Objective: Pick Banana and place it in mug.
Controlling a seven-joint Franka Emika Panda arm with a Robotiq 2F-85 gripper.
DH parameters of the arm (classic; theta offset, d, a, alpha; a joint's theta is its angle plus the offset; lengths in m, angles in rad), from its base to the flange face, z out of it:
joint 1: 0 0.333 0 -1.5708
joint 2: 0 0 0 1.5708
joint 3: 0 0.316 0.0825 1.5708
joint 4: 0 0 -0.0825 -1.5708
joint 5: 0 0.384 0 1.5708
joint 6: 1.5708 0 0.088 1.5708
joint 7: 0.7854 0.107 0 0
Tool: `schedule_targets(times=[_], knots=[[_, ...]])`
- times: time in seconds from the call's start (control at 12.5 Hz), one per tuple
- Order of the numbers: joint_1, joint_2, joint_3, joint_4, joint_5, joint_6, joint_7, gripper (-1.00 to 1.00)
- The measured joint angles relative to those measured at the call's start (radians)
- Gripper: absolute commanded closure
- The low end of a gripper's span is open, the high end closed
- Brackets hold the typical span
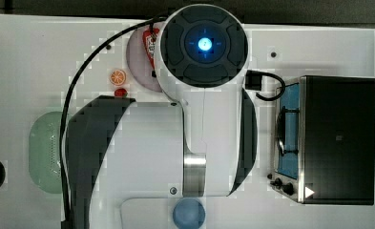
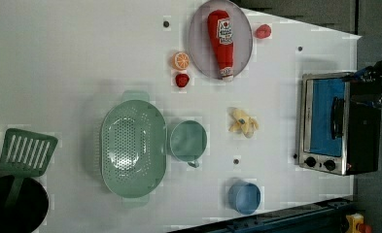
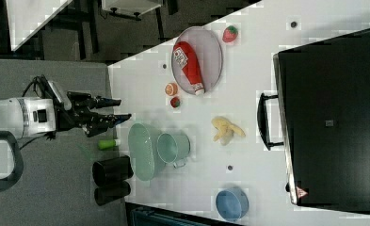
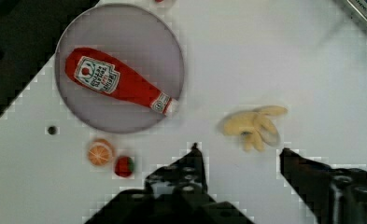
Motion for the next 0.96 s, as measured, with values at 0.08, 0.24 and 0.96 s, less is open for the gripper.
schedule_targets(times=[0.08,0.24,0.96], knots=[[-0.001,-0.072,-0.006,-0.087,-0.009,-0.052,0.0,-0.59],[-0.002,-0.247,-0.035,-0.216,-0.036,-0.149,0.009,-1.0],[-0.011,-0.29,-0.049,-0.388,-0.051,0.199,-0.077,-1.0]])
